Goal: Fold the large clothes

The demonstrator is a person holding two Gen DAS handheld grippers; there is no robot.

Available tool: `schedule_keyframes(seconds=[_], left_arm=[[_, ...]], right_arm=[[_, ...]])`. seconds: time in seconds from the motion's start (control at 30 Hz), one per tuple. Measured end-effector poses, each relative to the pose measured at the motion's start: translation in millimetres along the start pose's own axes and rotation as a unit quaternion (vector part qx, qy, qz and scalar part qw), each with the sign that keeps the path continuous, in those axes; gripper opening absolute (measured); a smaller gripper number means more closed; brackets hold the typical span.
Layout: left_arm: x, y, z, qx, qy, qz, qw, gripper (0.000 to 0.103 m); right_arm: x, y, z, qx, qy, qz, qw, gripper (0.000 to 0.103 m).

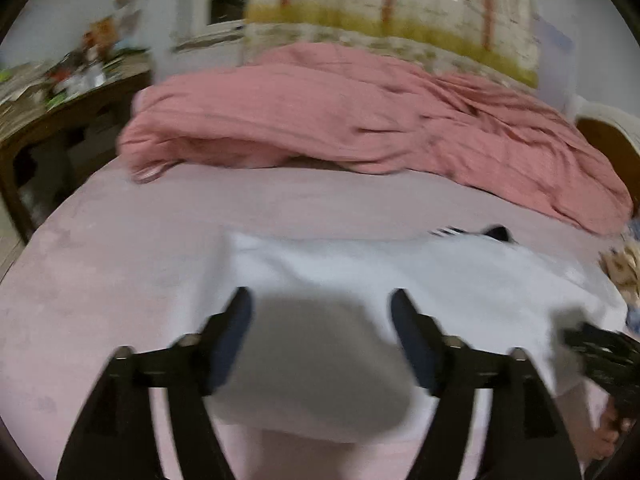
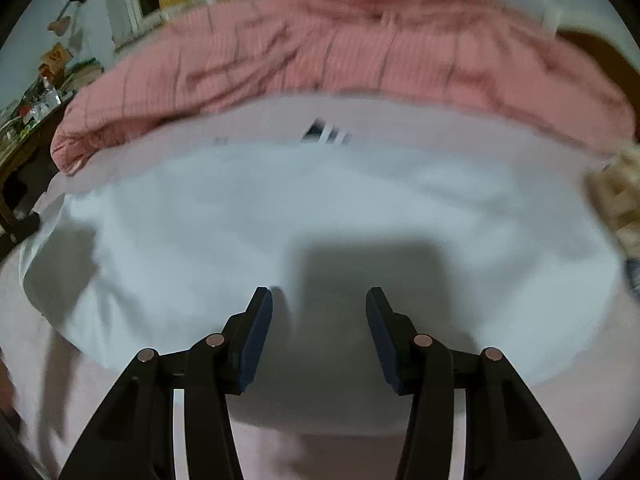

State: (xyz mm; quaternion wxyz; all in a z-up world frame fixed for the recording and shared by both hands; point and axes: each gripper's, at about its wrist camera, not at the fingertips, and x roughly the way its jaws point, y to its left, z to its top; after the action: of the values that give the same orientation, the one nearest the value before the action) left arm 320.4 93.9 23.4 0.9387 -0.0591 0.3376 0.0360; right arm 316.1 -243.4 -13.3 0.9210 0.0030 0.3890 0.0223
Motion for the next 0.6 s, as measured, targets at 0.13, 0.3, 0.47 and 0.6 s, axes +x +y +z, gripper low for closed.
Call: schedule_keyframes(seconds=[0.13, 0.3, 0.47, 0.6], left_arm=[[24, 58, 0, -0.078, 0.045, 0.036, 0.9953, 0.079], [63, 87, -17, -0.119, 0.093, 0.039, 0.9877, 0.08], [90, 77, -30, -0.068, 0.088, 0.116, 0.9871, 0.088], [69, 77, -24, -0.071, 0.052, 0.121, 0.9887, 0.075]], right_arm=[[-40, -52, -2, 0.061, -0.075, -0.058, 0.994, 0.073], [-42, -120, -8, 0.131, -0.086, -0.083, 0.984, 0.073], [7, -153, -24, 0.144, -0.022, -0.14, 0.979, 0.059], [16, -173, -30, 0.187, -0.005, -0.107, 0.976, 0.059]])
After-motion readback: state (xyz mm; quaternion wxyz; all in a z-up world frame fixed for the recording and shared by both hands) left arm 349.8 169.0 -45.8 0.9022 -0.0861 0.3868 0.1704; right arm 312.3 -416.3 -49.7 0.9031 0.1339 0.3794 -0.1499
